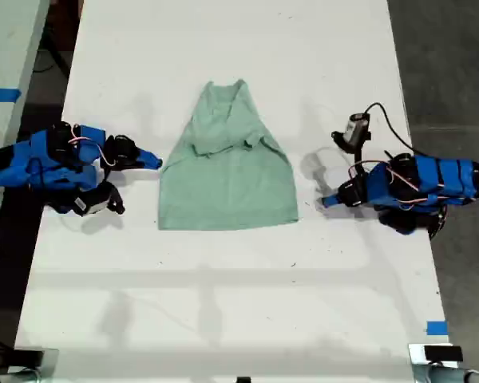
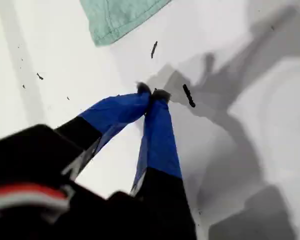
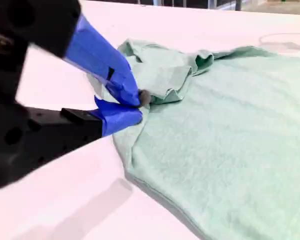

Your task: Fold t shirt

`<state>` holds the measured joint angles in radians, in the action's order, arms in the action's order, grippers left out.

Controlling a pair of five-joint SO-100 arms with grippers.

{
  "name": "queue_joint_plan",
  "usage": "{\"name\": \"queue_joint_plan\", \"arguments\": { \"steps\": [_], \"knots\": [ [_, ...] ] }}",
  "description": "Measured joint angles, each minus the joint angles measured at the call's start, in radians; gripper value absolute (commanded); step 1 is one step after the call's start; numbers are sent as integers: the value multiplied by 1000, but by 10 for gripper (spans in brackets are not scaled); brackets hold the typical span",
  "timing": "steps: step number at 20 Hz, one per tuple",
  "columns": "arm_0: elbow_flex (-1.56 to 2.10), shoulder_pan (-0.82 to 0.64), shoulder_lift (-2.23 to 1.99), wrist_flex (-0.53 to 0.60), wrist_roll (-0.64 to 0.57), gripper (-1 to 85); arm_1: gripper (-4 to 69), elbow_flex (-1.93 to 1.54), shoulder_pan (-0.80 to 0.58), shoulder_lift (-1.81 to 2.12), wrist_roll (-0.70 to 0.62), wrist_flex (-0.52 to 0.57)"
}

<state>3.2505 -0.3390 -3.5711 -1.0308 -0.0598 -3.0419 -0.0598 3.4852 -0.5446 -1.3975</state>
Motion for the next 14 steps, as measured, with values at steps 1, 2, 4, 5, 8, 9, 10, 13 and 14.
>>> {"name": "queue_joint_plan", "arguments": {
  "steps": [1,2,4,5,8,9,10,13,14],
  "knots": [
    [0,0,0,0,0,-2,14,0,0,0,2,0],
    [0,0,0,0,-3,-2,14,0,-20,0,38,0],
    [0,0,0,0,-3,-2,14,0,-35,0,100,0],
    [0,0,0,0,-3,-2,14,0,-38,0,104,0],
    [0,0,0,0,-3,-2,6,0,-46,5,117,0],
    [0,0,0,0,-3,-2,6,2,-48,5,132,9],
    [0,0,0,0,-3,-2,39,8,-49,5,143,34],
    [0,-11,0,0,-3,-2,194,110,-43,-32,272,75],
    [0,-9,0,0,-3,-2,208,169,-44,-120,291,91]
  ]
}}
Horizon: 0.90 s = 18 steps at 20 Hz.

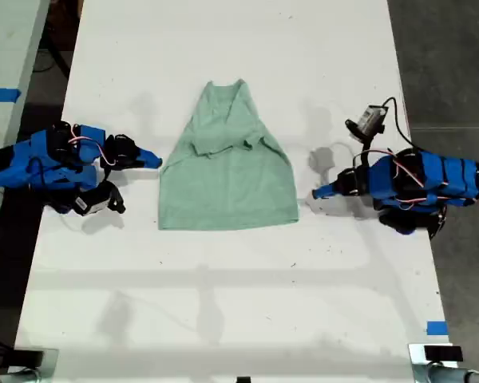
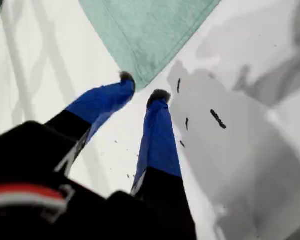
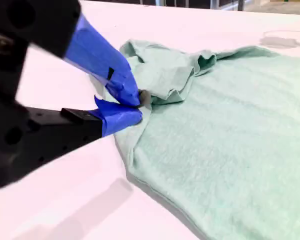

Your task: Fold t shirt

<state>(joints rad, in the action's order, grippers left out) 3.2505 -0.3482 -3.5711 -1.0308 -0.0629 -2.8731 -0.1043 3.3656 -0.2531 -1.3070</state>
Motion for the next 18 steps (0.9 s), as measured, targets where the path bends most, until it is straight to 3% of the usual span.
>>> {"name": "queue_joint_plan", "arguments": {
  "steps": [5,11,18],
  "knots": [
    [0,3,0,0,0,-2,218,319,-51,-683,2,107],
    [0,3,0,0,0,-2,246,279,-123,-1052,3,474],
    [0,3,0,0,0,-2,242,482,-156,-1388,-28,551]
  ]
}}
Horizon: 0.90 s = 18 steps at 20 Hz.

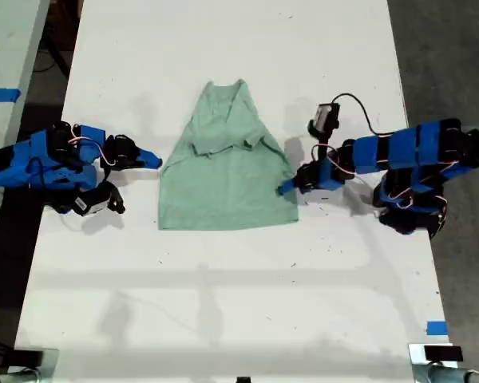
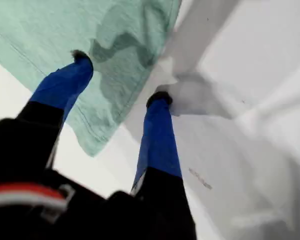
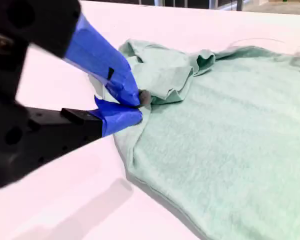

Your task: Fold t shirt

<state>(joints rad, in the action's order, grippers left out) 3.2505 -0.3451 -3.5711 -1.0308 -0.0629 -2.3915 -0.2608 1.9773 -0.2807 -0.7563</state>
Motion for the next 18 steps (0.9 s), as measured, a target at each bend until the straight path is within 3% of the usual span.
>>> {"name": "queue_joint_plan", "arguments": {
  "steps": [1,2,3,9,18],
  "knots": [
    [0,0,0,0,0,-2,229,34,-2,-40,-3,8],
    [0,0,0,0,0,-2,154,71,0,-89,-9,14],
    [0,0,0,0,0,-2,1,106,5,-129,-11,14],
    [0,0,0,0,0,-2,2,209,12,-190,-12,-43],
    [0,0,0,0,0,-2,2,290,40,15,-15,-224]
  ]
}}
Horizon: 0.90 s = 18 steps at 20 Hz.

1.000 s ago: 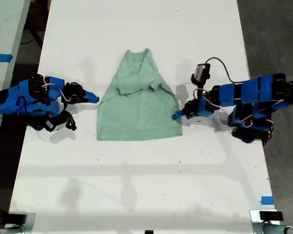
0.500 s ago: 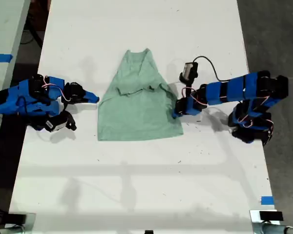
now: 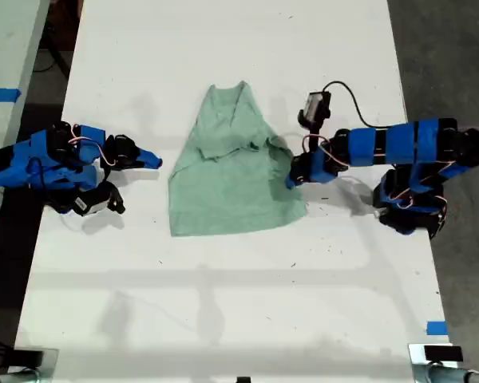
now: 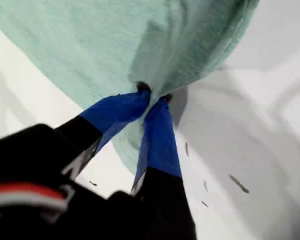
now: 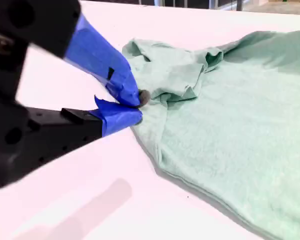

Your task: Fold t shirt

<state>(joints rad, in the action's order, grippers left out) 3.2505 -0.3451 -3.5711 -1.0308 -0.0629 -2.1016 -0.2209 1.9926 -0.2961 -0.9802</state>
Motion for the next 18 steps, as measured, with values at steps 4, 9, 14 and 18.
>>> {"name": "queue_joint_plan", "arguments": {
  "steps": [4,9,14,18],
  "knots": [
    [0,0,0,0,0,-2,2,241,74,-94,-9,-14],
    [0,0,0,0,0,-2,25,739,140,-525,-77,-109],
    [0,0,0,0,0,-2,206,1062,161,-788,-152,-158],
    [0,0,0,0,0,-2,231,1046,163,-703,-169,-219]
  ]
}}
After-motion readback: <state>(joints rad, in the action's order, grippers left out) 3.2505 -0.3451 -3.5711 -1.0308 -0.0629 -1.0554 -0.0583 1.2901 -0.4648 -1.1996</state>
